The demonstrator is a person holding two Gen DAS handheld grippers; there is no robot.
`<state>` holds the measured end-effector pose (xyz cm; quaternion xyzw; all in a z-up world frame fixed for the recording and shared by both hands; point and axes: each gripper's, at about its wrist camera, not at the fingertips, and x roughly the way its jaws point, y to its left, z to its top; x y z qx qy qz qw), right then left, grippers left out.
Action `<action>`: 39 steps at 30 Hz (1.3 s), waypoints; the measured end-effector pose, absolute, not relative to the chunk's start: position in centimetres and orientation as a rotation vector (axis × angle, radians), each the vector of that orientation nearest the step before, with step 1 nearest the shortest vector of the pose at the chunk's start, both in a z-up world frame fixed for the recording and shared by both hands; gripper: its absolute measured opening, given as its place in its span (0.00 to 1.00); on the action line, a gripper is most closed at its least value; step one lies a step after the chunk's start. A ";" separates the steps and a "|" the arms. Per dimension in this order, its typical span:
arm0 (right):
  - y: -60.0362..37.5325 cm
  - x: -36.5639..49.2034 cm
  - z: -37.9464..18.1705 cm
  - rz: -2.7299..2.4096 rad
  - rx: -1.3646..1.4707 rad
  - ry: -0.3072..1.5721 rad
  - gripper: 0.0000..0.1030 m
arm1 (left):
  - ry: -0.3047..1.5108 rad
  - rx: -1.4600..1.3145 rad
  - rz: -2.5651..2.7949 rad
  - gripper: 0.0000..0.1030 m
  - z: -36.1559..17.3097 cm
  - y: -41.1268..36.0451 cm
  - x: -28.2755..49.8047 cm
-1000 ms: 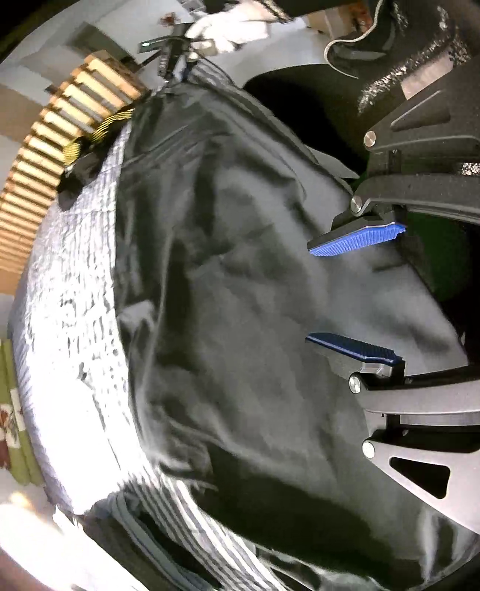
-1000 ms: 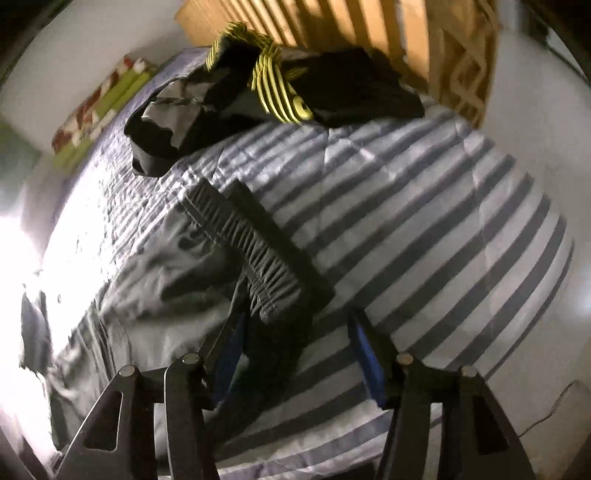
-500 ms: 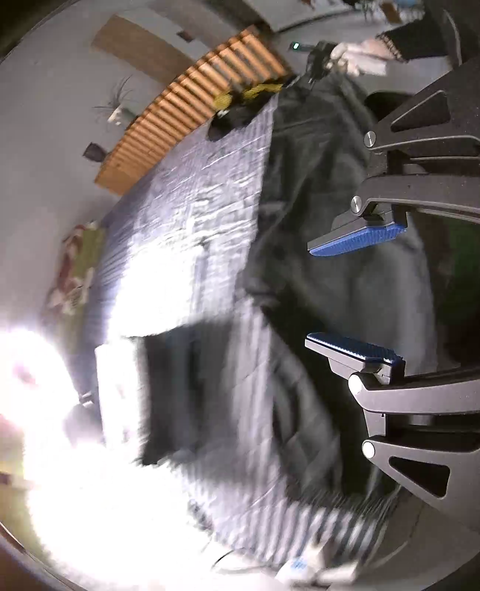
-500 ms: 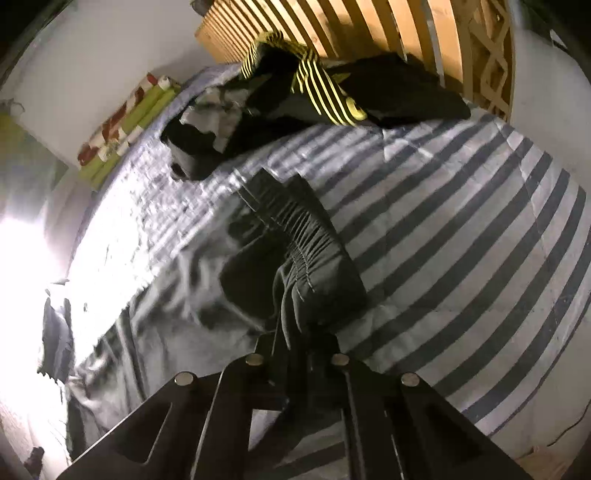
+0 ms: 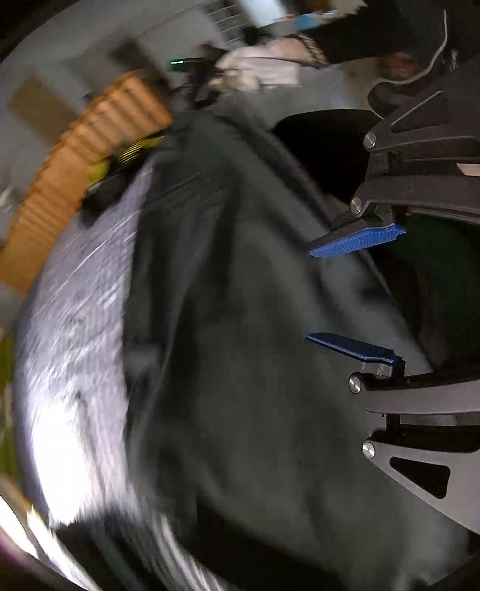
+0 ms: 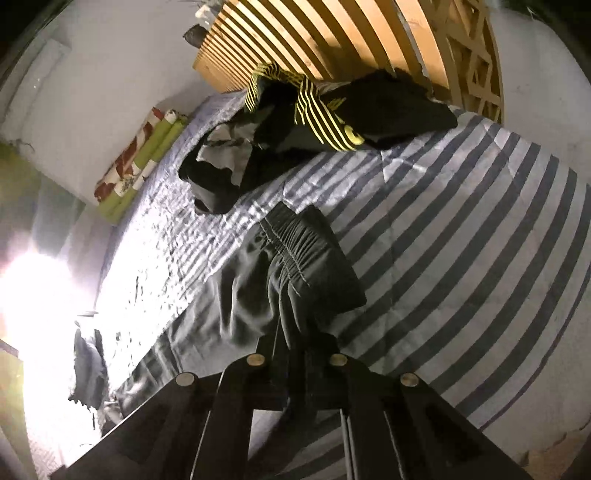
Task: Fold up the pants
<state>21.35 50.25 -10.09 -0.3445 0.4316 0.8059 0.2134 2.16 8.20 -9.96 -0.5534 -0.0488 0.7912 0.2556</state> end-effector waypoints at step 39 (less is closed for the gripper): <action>51.7 22.6 -13.7 2.166 -0.993 1.333 0.17 | -0.019 -1.511 2.178 0.46 -7.8 9.3 -0.6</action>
